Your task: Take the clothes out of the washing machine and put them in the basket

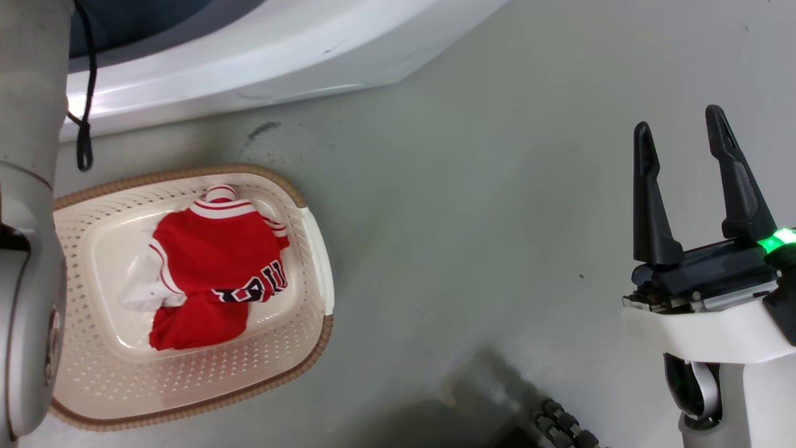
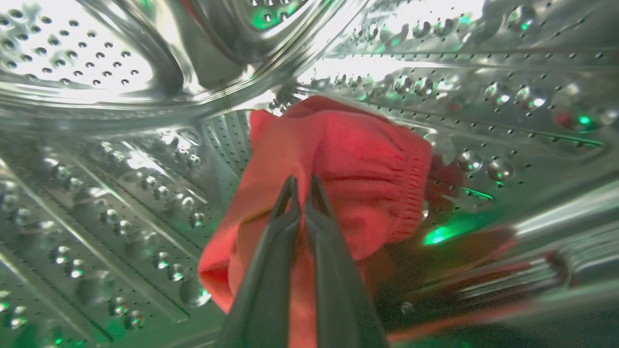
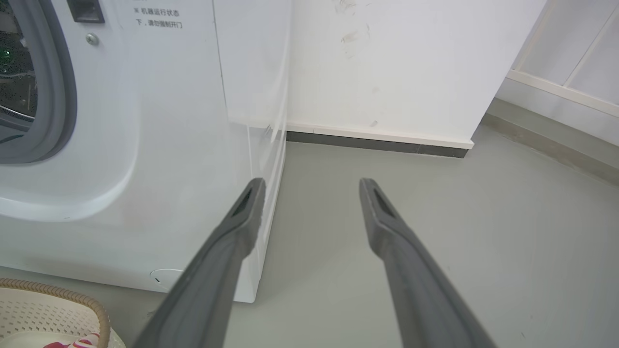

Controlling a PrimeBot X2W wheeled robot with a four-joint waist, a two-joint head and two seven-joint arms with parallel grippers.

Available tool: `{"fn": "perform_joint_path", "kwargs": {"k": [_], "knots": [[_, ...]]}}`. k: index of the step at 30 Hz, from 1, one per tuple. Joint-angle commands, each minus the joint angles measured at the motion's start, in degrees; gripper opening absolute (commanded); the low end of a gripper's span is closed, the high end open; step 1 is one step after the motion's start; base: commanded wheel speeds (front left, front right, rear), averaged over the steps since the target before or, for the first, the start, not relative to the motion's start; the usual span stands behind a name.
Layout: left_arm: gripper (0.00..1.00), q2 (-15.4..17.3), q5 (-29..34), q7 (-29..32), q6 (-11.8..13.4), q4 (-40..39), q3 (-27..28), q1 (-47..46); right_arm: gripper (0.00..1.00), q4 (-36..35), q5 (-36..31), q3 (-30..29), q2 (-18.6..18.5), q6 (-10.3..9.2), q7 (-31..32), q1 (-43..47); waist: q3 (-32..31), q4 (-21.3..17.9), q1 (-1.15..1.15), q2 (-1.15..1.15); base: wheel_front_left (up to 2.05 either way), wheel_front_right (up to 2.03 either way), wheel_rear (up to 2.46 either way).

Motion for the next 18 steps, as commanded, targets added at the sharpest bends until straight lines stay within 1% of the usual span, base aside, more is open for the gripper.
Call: {"fn": "perform_joint_path", "kwargs": {"k": [1,10,13,16,18], "knots": [[0.00,0.30,0.15,-1.55,-0.13,-0.09,-0.42,1.19,1.00,0.11,-0.62,0.04,-0.02,-0.04,-0.11,0.02,-1.73,1.24,0.00,0.00,0.00,0.00,0.00],[0.00,-1.12,-1.65,-10.45,-0.40,-0.06,-1.73,8.70,1.00,0.80,-2.40,-1.03,-0.04,-0.04,-0.11,2.30,-8.12,5.07,0.00,0.00,0.00,0.00,0.00],[0.00,-1.42,-1.76,-11.45,-0.45,0.02,-2.51,10.10,1.00,0.98,-2.86,-0.93,-0.03,-0.04,-0.11,2.91,-9.37,5.85,0.00,0.00,0.00,0.00,0.00],[0.00,-2.02,-2.79,-11.17,-0.48,-0.19,-3.76,11.18,1.00,1.08,-3.59,-0.38,-0.04,-0.04,-0.11,3.20,-10.22,6.50,0.00,0.00,0.00,0.00,0.00],[0.00,-1.84,-3.26,-11.50,-0.48,-0.75,-4.81,11.61,1.00,0.97,-3.62,-0.51,-0.04,-0.04,-0.11,2.83,-10.43,6.74,0.00,0.00,0.00,0.00,0.00]]}}
